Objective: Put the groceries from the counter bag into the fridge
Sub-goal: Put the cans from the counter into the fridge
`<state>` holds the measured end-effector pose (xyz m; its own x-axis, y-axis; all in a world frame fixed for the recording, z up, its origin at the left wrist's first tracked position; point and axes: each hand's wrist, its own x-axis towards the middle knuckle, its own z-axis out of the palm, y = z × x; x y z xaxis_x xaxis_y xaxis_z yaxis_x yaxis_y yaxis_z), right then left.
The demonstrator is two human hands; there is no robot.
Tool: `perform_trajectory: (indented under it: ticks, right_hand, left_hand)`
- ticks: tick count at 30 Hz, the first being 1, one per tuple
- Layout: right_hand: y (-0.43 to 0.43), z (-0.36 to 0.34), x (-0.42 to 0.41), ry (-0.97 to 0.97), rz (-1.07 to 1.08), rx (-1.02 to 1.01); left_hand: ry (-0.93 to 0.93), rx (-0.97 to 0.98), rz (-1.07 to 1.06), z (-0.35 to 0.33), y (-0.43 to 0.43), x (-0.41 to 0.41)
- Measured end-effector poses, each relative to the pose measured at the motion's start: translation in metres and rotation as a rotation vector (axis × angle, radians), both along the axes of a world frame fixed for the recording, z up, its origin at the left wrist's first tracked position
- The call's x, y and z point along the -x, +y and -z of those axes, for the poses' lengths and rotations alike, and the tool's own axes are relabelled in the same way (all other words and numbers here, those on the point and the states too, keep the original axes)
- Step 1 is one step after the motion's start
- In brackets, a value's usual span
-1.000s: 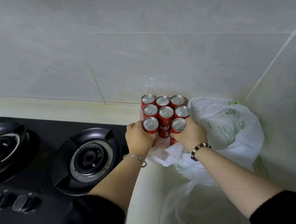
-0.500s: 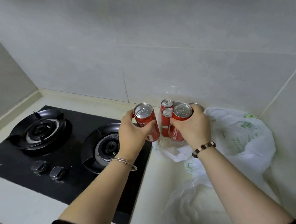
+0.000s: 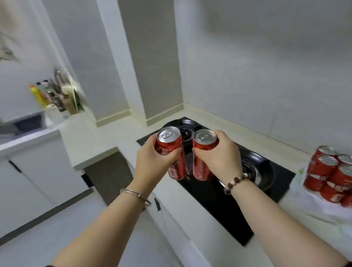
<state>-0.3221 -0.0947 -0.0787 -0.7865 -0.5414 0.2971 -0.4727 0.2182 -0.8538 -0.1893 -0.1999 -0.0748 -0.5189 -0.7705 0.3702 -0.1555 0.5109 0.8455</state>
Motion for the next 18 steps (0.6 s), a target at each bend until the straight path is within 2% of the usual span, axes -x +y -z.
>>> perform_trajectory:
  ticks: [8, 13, 18]
  right_hand:
    - [-0.102, -0.041, -0.234, -0.059, -0.516, 0.136]
    - [-0.124, -0.075, -0.384, -0.126, -0.831, 0.236]
    - [-0.130, -0.108, -0.511, -0.146, -1.135, 0.313]
  left_hand:
    - [-0.085, 0.112, -0.405, -0.047, -0.038, -0.272]
    - [-0.034, 0.137, -0.650, -0.079, -0.018, -0.429]
    - [0.028, 0.148, -0.868, -0.113, 0.019, -0.549]
